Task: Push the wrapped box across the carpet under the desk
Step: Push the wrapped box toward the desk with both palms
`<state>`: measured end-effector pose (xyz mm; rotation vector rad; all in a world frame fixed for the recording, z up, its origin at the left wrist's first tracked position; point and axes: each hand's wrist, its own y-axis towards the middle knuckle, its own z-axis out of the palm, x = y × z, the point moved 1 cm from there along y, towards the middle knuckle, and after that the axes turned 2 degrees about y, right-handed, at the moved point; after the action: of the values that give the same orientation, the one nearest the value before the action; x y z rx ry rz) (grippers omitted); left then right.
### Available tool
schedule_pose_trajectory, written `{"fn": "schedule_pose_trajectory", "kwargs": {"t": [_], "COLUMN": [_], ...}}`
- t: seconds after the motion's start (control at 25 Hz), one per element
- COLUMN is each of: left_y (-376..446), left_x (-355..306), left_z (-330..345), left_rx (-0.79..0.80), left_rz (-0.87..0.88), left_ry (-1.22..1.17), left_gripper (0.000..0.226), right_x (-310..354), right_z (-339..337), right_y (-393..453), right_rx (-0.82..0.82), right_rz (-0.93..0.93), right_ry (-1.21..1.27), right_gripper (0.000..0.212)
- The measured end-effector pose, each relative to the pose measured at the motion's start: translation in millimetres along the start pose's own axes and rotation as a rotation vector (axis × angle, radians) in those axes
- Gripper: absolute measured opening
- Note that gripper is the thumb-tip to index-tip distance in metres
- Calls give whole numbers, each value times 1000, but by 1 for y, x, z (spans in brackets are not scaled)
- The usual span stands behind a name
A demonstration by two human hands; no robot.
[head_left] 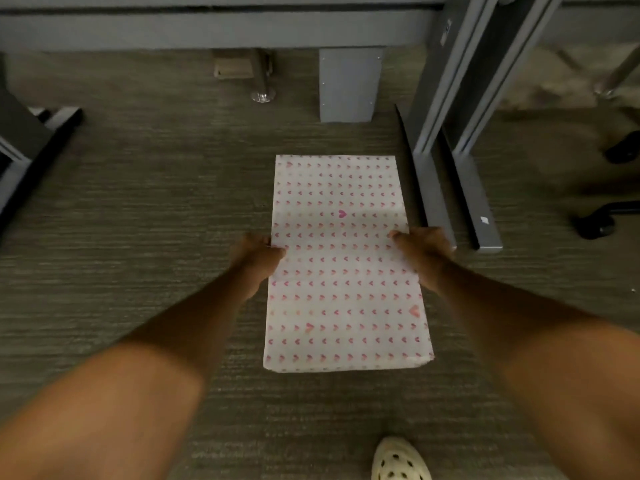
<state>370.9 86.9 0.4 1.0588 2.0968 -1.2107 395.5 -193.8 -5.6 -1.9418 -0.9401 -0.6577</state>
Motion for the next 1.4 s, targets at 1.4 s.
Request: {"fn": "schedule_pose_trajectory", "kwargs": {"t": [1.4], "left_y": [165], "left_x": [-36], "left_z": [53], "left_rx": [-33], "left_rz": [48], "left_ry": [212], "left_gripper": [50], "right_x": [40], "right_z": [57], "right_y": [165], "right_rx": [-26], "right_rz": [-80], "right_ry": [-112], "right_gripper": [52]}}
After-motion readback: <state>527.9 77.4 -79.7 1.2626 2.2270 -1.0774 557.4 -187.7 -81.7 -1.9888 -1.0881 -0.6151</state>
